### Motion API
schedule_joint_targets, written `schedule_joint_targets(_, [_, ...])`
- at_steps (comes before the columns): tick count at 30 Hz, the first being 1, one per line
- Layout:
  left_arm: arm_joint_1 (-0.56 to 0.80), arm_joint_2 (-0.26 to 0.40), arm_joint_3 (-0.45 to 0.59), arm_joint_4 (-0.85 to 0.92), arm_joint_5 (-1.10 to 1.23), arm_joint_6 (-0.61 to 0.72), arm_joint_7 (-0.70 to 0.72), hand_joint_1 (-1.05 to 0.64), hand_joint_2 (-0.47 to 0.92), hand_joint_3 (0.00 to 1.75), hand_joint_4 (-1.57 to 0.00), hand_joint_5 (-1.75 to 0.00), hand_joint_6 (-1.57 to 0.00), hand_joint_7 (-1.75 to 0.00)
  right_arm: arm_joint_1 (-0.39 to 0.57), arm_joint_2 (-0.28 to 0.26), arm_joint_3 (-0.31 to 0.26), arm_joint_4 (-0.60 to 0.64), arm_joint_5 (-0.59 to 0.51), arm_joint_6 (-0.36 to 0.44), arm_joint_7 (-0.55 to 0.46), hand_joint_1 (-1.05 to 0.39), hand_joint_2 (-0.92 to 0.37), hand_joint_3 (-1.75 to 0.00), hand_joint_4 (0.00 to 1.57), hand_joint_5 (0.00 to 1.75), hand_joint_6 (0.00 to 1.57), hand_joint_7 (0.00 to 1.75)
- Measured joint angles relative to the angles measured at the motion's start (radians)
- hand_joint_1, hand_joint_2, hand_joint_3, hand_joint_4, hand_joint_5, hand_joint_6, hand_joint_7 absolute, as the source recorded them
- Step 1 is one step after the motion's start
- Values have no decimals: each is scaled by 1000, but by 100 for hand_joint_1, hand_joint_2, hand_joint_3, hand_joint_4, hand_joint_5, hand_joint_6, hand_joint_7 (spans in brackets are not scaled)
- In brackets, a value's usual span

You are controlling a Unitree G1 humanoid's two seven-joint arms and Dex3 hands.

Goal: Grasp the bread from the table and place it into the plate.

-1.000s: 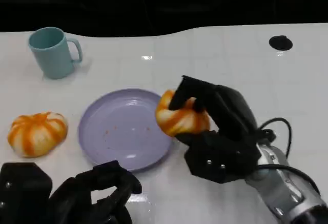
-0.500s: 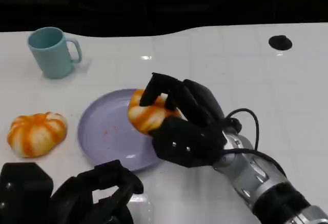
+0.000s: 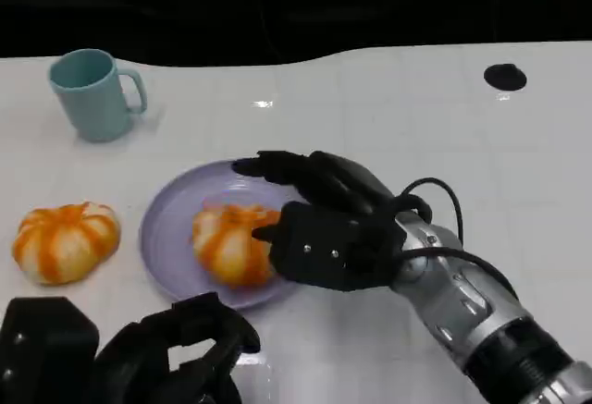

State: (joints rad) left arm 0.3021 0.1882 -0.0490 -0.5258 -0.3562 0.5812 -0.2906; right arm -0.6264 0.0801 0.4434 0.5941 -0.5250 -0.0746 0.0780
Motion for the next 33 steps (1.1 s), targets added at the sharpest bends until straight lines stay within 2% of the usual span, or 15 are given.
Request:
schedule_joint_targets(10, [15, 0, -3, 0, 0, -24, 0, -40, 83, 68, -72, -175, -64, -146, 88, -55, 17, -190, 3, 41, 91, -65, -92, -34, 14, 25, 28, 2])
schedule_joint_targets(18, [17, 0, -8, -1, 9, -31, 1, -40, 82, 72, -71, -175, -64, -146, 247, -98, -15, -395, 64, 28, 106, -61, -92, -32, 35, 41, 41, 8])
schedule_joint_targets(26, [13, -2, -16, 4, 13, -37, 1, -40, 82, 72, -70, -175, -64, -147, 430, -129, -82, -604, 167, 1, 104, -51, -92, -24, 43, 93, 66, 17])
schedule_joint_targets(27, [12, -2, -16, 4, 14, -37, 1, -40, 82, 72, -70, -175, -64, -147, 452, -130, -89, -620, 185, -14, 103, -46, -92, -23, 43, 107, 70, 23])
schedule_joint_targets(29, [10, -4, -16, 4, 13, -37, 1, -40, 82, 72, -71, -175, -64, -146, 509, -133, -114, -659, 244, -41, 105, -40, -92, -22, 42, 124, 70, 38])
schedule_joint_targets(30, [10, -4, -16, 4, 13, -37, 1, -40, 82, 71, -71, -175, -64, -146, 535, -135, -123, -679, 274, -49, 108, -34, -92, -24, 45, 130, 64, 60])
schedule_joint_targets(31, [9, -4, -15, 5, 13, -37, 1, -41, 82, 71, -71, -175, -63, -146, 563, -138, -132, -698, 301, -60, 112, -31, -91, -27, 47, 133, 60, 75])
schedule_joint_targets(32, [9, -5, -15, 5, 12, -37, 1, -41, 82, 71, -71, -175, -63, -145, 590, -140, -143, -718, 324, -69, 114, -28, -87, -34, 48, 135, 58, 87])
schedule_joint_targets(33, [9, -5, -13, 6, 11, -36, 1, -41, 83, 70, -71, -175, -63, -145, 611, -142, -154, -733, 343, -79, 116, -22, -73, -66, 53, 139, 58, 99])
